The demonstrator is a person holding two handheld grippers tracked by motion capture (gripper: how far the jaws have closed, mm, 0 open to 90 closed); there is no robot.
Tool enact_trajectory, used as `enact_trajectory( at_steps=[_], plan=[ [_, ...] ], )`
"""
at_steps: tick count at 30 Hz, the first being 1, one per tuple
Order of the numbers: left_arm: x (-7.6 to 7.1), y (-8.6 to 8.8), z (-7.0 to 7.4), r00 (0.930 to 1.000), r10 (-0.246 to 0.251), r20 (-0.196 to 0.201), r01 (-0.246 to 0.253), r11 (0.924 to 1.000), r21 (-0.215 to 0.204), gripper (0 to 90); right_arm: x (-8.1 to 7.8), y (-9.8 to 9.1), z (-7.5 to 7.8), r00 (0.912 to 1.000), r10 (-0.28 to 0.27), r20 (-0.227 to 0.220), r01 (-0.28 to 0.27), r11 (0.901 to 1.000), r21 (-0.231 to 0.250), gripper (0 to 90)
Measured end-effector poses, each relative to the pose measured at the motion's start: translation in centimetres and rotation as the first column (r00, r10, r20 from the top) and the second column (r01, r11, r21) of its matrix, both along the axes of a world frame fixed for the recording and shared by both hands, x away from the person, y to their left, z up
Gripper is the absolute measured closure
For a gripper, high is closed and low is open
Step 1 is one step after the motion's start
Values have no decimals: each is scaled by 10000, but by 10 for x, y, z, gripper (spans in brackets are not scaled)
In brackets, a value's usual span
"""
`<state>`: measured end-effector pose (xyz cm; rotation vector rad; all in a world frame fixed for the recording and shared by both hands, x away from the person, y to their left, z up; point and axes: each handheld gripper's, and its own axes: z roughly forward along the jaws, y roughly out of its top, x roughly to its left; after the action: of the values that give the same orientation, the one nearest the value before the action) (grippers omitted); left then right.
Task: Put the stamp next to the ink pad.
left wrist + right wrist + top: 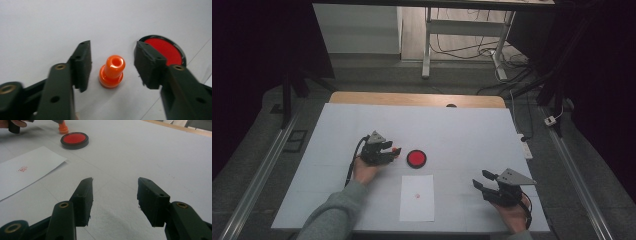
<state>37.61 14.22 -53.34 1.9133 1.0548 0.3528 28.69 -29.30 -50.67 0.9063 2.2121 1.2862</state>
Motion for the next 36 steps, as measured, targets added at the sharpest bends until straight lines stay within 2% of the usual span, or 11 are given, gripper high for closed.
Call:
enact_trajectory(
  at_steps=[6, 9, 16, 20, 27, 31, 36],
  plan=[
    [-4, 4, 10, 9999, -147, 58, 150, 9991, -406, 390, 0, 0, 0, 10000, -7, 16, 7, 10000, 44, 458],
    [-8, 6, 16, 9994, -287, 190, 295, 9986, -441, 377, 0, 0, 0, 10000, -10, 17, 10, 10000, 51, 458],
    [-24, 16, 29, 9973, -723, 160, 729, 9967, -355, 358, 1, -2, 0, 10000, -62, -22, 63, 10000, 40, 458],
    [-37, 26, 31, 9965, -838, 48, 839, 9963, -192, 353, 2, -5, 0, 10000, -80, -40, 80, 9999, 70, 457],
    [-67, 43, 33, 9968, -785, 177, 783, 9969, 98, 344, 6, -11, -2, 9998, -146, -120, 148, 9998, 130, 458],
    [-85, 52, 29, 9978, -597, 302, 590, 9980, 230, 344, 7, -12, -3, 9998, -118, -165, 119, 9999, 72, 458],
    [-106, 60, 21, 9984, -523, 226, 514, 9980, 367, 344, 9, -13, -5, 9998, 39, -191, -40, 10000, -87, 457]
  ],
)
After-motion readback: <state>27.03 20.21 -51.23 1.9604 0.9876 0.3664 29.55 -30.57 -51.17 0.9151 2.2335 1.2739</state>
